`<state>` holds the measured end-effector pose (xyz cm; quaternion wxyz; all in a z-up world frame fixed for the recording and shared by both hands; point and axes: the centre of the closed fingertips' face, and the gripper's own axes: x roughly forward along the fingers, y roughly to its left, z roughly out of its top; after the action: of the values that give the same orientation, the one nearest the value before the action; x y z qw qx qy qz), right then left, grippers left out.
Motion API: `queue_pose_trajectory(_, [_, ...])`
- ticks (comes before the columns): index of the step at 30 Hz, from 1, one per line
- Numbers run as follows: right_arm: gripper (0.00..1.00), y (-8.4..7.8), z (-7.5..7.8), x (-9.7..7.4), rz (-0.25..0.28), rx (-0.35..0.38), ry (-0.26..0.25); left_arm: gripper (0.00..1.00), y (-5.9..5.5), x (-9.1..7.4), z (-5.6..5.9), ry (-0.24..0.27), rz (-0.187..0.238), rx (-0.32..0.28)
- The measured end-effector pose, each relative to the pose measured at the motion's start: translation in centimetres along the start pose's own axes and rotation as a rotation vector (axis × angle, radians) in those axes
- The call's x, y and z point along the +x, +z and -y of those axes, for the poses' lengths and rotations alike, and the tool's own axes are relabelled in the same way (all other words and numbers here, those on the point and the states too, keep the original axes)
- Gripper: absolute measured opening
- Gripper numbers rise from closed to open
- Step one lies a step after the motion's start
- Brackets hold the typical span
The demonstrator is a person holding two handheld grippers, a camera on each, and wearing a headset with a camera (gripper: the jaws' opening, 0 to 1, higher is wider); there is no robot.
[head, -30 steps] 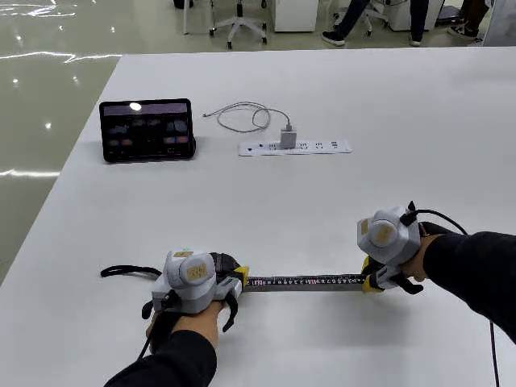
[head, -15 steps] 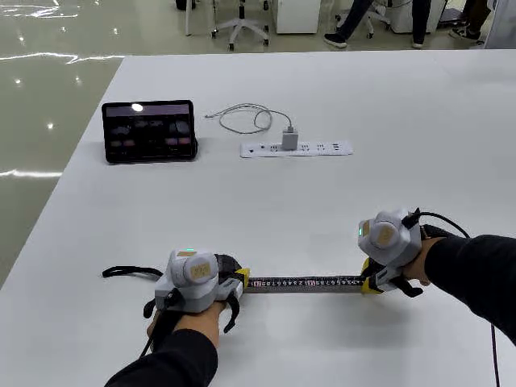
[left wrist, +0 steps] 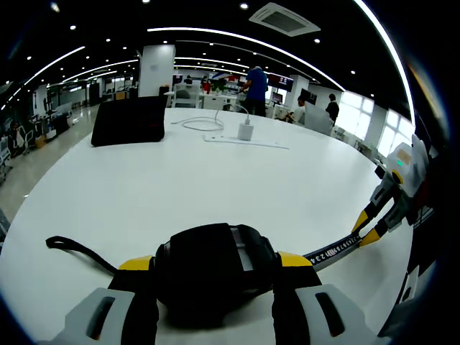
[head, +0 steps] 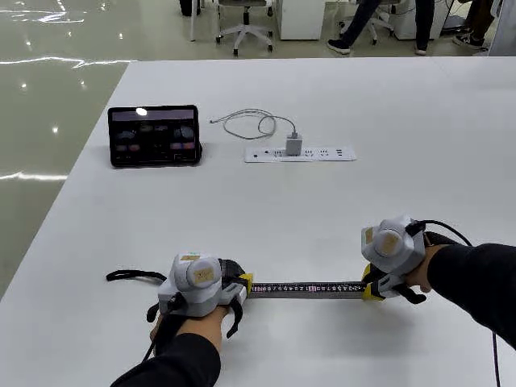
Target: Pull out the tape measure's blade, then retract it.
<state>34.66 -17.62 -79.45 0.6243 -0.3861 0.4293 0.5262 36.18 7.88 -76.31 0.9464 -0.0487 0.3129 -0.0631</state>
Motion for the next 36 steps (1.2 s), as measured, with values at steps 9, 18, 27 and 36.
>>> queue_pose_trajectory(9, [0.11,0.4,0.0,0.2,-0.007,0.016,0.003,0.6,0.0,0.0,0.0,-0.002,-0.008,-0.004])
queue_pose_trajectory(18, [0.12,1.2,0.0,0.6,-0.003,0.013,0.003,0.6,0.0,0.0,0.1,-0.002,-0.011,-0.006])
queue_pose_trajectory(27, [0.12,1.5,0.0,0.7,0.001,0.012,0.005,0.6,0.0,0.0,0.0,-0.005,-0.012,-0.008])
queue_pose_trajectory(36, [0.11,2.6,-0.2,1.2,0.047,0.034,0.003,0.6,0.0,0.0,0.0,-0.007,-0.015,-0.01])
